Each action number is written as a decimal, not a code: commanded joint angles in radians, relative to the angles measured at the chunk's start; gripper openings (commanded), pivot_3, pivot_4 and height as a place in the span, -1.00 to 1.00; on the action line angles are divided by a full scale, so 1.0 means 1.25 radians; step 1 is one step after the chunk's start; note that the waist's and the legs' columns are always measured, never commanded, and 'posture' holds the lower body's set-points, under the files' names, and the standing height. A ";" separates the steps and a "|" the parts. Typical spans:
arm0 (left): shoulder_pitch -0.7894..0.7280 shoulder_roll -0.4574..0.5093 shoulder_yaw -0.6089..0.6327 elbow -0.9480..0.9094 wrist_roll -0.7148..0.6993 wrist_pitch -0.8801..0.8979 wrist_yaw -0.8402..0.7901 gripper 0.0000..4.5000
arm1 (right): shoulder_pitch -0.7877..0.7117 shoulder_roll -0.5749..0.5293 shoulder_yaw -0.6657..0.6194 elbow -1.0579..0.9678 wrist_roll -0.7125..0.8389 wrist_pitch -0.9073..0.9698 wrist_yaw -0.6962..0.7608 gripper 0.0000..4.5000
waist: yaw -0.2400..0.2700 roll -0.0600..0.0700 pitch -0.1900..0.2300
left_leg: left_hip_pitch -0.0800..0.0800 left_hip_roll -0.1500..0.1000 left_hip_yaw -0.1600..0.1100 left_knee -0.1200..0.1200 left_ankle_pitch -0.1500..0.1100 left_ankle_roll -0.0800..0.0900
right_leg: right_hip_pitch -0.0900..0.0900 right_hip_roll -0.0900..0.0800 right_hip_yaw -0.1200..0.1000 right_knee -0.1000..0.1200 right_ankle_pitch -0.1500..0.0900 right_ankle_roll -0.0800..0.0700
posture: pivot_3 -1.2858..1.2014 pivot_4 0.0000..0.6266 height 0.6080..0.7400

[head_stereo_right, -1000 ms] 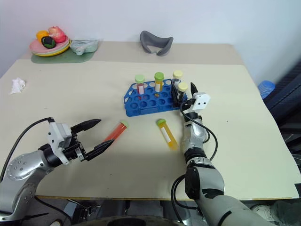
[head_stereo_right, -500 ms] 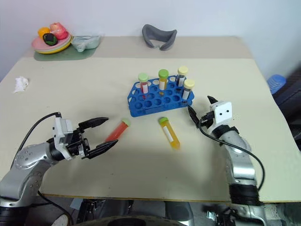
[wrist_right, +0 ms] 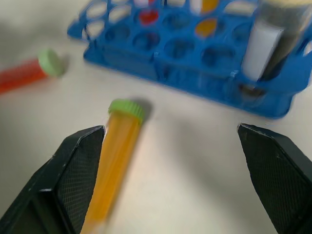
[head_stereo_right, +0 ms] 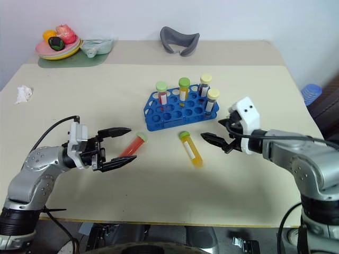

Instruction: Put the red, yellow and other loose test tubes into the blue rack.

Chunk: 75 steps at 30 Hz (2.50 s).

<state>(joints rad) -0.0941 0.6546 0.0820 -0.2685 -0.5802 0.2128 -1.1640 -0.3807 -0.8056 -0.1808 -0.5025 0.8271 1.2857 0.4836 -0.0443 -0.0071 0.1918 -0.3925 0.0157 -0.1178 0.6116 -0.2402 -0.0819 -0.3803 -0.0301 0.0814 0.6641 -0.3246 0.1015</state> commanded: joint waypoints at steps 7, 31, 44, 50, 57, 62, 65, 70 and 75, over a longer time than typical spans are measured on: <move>-0.006 0.024 -0.006 -0.010 0.007 -0.018 -0.035 1.00 | -0.146 0.090 0.097 0.020 0.002 0.259 -0.110 0.97 | 0.002 0.000 0.000 | -0.007 0.000 0.000 0.001 0.000 0.000 | -0.007 0.000 0.000 0.001 0.000 0.000 | 0.03 -0.52 1.00; -0.002 0.025 -0.032 -0.006 0.000 -0.009 -0.051 1.00 | -0.173 0.238 0.145 0.113 0.060 0.263 -0.373 0.97 | -0.001 0.000 0.000 | -0.012 0.000 0.000 0.002 0.000 0.000 | -0.012 0.000 -0.001 0.003 0.001 0.000 | 0.03 -0.52 1.00; -0.009 0.010 -0.042 0.021 0.013 -0.032 -0.059 1.00 | -0.121 0.181 0.141 0.082 0.127 0.263 -0.415 0.97 | 0.001 0.000 -0.001 | -0.012 0.000 0.000 0.002 0.000 0.000 | -0.012 0.000 -0.001 0.003 0.001 0.000 | 0.03 -0.52 1.00; -0.011 0.008 -0.044 0.027 0.016 -0.038 -0.064 1.00 | -0.111 0.176 0.144 0.076 0.152 0.263 -0.433 0.97 | 0.001 -0.001 -0.001 | -0.012 0.000 0.000 0.002 0.000 0.000 | -0.012 0.000 -0.001 0.003 0.001 0.000 | 0.03 -0.52 1.00; -0.014 0.009 -0.042 0.036 0.018 -0.043 -0.070 1.00 | -0.120 0.195 0.157 0.081 0.152 0.263 -0.447 -0.20 | 0.000 -0.001 -0.001 | -0.012 0.000 0.000 0.002 0.000 0.000 | -0.012 0.000 -0.001 0.003 0.001 0.000 | 0.03 -0.52 1.00; -0.008 0.008 -0.039 0.034 0.016 -0.045 -0.065 1.00 | -0.125 0.224 0.144 0.074 0.136 0.263 -0.450 -0.65 | -0.002 -0.001 -0.001 | -0.011 0.000 0.000 0.003 0.000 0.000 | -0.012 0.000 -0.001 0.004 0.001 0.000 | 0.03 -0.52 1.00; -0.007 0.008 -0.039 0.036 0.016 -0.047 -0.065 1.00 | -0.134 0.252 0.121 0.059 0.124 0.257 -0.434 -0.65 | -0.004 -0.001 -0.001 | -0.011 0.000 0.000 0.003 0.000 0.000 | -0.012 0.001 -0.001 0.004 0.001 0.000 | 0.03 -0.52 1.00; -0.013 0.007 -0.036 0.045 0.015 -0.048 -0.063 1.00 | -0.131 0.340 0.053 0.024 0.132 0.163 -0.386 -0.65 | -0.002 -0.001 -0.001 | -0.011 0.001 0.000 0.002 0.000 0.000 | -0.012 0.001 -0.001 0.005 0.001 0.000 | 0.03 -0.52 1.00; -0.018 0.005 -0.036 0.048 0.015 -0.048 -0.059 1.00 | -0.097 0.371 0.050 0.003 0.055 -0.149 -0.208 -0.65 | -0.001 -0.001 -0.001 | -0.011 0.000 0.000 0.002 0.000 0.000 | -0.012 0.001 -0.001 0.004 0.001 0.000 | 0.03 -0.52 1.00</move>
<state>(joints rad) -0.1088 0.6632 0.0212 -0.1986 -0.5565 0.1681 -1.2371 -0.5075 -0.3417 -0.1107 -0.4574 0.9461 1.2472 0.1525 -0.0452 -0.0077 0.1908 -0.4068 0.0163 -0.1184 0.6147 -0.2397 -0.0819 -0.3955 -0.0292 0.0805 0.6696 -0.3227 0.1014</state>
